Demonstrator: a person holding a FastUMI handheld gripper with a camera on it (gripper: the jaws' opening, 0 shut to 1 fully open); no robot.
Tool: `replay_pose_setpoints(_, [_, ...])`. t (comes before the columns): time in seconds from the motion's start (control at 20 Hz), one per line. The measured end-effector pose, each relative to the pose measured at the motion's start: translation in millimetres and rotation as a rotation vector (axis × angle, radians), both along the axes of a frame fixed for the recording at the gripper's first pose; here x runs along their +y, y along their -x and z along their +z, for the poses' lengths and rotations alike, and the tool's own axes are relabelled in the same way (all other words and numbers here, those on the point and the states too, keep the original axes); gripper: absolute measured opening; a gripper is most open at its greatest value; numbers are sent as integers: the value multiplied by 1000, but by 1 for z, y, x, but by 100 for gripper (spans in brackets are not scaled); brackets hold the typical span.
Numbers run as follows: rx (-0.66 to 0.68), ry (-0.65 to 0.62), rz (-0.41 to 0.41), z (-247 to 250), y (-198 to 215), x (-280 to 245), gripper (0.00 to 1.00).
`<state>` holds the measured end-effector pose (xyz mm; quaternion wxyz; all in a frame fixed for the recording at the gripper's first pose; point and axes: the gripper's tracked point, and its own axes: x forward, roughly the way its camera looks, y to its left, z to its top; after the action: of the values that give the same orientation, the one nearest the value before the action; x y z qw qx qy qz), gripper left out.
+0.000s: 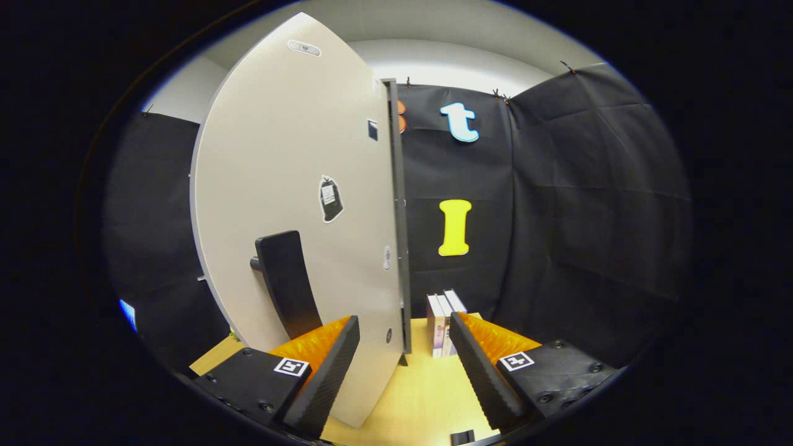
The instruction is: Open the shoe cabinet door, grab the shoes and put them into the shoe cabinet, then close the shoe cabinet door.
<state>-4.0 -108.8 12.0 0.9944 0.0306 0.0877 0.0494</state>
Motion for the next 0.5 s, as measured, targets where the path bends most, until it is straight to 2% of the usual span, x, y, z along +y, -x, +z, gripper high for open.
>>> replay_pose_setpoints(0.25, [10,-30,8,-6,-25,91,96])
replay_pose_setpoints(0.5, [-4,-31,51,-5,-61,177,97])
